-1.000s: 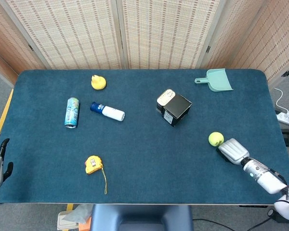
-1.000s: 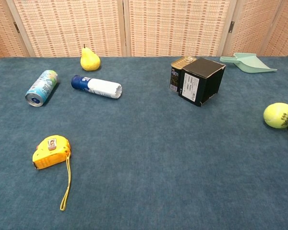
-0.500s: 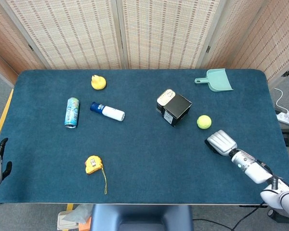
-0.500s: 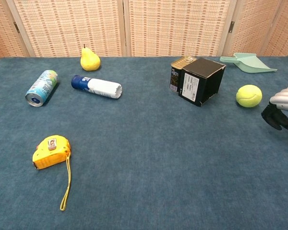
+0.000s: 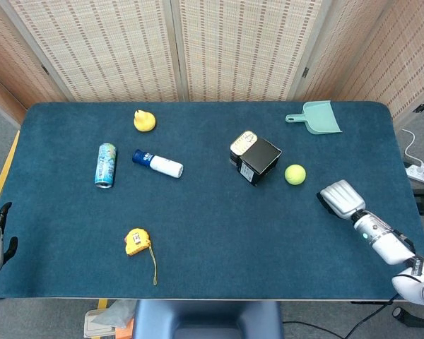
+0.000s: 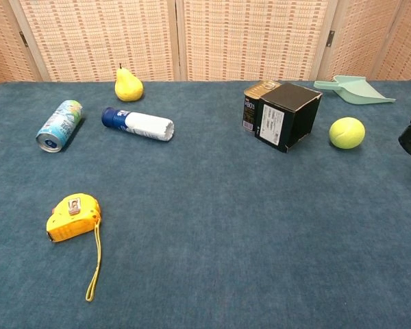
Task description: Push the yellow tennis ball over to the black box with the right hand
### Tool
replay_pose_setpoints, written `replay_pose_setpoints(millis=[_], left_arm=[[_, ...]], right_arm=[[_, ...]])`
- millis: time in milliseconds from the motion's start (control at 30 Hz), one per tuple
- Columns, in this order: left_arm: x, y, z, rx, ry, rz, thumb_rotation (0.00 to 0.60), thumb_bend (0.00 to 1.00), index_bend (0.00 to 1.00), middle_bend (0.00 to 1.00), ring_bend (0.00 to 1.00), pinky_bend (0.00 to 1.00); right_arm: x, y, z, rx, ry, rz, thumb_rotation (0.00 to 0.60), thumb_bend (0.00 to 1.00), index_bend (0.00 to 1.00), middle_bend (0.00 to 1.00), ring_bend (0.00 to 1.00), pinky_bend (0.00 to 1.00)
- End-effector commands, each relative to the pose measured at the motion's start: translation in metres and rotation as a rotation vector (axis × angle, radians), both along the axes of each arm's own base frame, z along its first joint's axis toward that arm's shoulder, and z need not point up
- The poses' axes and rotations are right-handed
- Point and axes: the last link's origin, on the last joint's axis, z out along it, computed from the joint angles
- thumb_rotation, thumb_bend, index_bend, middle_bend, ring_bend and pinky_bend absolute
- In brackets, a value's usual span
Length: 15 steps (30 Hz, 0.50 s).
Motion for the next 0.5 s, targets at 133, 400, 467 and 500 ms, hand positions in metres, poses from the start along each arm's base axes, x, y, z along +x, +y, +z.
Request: replay_pose_setpoints(millis=[133, 400, 467, 500], left_arm=[[-0.002, 0.002, 0.000, 0.002, 0.003, 0.008, 0.600, 0.40, 0.18, 0.06, 0.12, 0.37], [-0.006, 0.005, 0.002, 0.012, 0.002, 0.031, 0.600, 0.40, 0.18, 0.06, 0.12, 0.37], [-0.007, 0.006, 0.003, 0.016, 0.002, 0.036, 0.600, 0.40, 0.18, 0.06, 0.12, 0.37], [-0.008, 0.006, 0.003, 0.017, 0.002, 0.038, 0.600, 0.40, 0.18, 0.06, 0.12, 0.37]], right_arm=[[-0.002, -0.023, -0.009, -0.061, 0.001, -0.036, 0.600, 1.00, 0.73, 0.89, 0.58, 0.80], [0.001, -0.045, -0.022, -0.085, 0.011, -0.062, 0.600, 1.00, 0.73, 0.89, 0.58, 0.80], [0.004, -0.049, -0.026, -0.086, 0.013, -0.063, 0.600, 1.00, 0.73, 0.89, 0.58, 0.80], [0.005, -0.051, -0.027, -0.086, 0.013, -0.065, 0.600, 1.00, 0.73, 0.89, 0.58, 0.80]])
